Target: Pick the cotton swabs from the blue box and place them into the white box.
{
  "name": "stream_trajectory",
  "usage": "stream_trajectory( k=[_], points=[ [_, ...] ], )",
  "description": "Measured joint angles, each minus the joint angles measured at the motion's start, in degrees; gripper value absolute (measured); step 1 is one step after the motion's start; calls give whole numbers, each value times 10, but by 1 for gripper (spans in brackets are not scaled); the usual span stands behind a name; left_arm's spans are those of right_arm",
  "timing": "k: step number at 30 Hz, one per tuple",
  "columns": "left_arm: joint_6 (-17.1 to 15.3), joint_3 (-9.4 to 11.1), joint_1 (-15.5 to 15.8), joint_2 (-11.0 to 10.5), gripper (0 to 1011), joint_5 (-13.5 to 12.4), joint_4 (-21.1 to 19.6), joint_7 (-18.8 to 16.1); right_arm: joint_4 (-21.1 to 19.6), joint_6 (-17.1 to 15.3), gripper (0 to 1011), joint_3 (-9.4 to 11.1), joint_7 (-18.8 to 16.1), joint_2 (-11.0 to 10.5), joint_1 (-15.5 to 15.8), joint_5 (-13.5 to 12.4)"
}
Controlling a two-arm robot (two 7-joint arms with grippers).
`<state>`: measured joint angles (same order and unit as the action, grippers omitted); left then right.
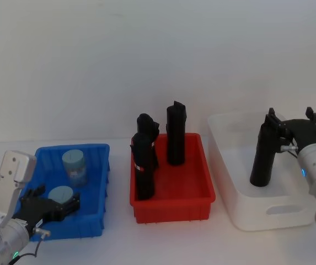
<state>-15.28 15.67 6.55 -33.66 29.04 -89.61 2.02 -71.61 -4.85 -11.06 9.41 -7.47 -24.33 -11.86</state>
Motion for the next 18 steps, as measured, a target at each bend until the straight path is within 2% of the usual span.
stream_trajectory(
  k=[18],
  points=[
    [-17, 7, 10, 15, 1004, -14, 16, 21, 0, 0, 1002, 0, 0, 0, 0, 0]
  ],
)
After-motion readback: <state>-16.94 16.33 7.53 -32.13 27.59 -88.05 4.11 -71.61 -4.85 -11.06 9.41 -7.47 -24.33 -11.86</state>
